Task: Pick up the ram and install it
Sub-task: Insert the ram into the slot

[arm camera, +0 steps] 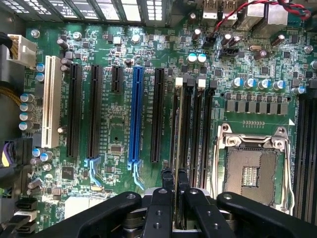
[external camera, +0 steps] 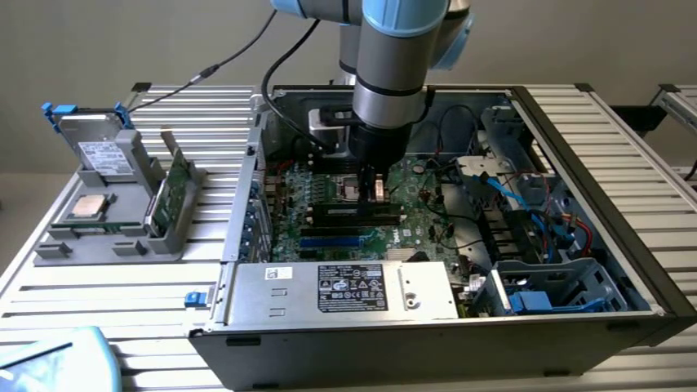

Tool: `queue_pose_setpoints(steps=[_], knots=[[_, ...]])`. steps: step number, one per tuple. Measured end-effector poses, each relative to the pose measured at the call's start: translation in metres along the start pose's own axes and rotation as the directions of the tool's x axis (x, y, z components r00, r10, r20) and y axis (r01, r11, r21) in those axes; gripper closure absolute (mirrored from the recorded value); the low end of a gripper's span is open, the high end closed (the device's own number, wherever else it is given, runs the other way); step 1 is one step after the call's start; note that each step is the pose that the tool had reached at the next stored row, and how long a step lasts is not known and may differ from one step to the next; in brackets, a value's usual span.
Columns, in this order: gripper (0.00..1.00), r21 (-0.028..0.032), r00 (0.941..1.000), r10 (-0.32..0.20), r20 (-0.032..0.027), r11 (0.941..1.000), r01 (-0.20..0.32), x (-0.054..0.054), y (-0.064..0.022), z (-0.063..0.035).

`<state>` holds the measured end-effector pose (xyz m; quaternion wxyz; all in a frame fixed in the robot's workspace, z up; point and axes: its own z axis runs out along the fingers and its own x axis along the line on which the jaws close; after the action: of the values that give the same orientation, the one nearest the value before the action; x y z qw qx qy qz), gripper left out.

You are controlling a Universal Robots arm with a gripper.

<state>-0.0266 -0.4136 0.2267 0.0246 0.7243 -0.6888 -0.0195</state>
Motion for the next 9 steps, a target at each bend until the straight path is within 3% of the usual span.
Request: queue_pose_setpoints(steps=[9], knots=[[0.86,-0.0001,1.0,-0.002,-0.0016,1.0,0.002,0.0,0.0,0.0017]])
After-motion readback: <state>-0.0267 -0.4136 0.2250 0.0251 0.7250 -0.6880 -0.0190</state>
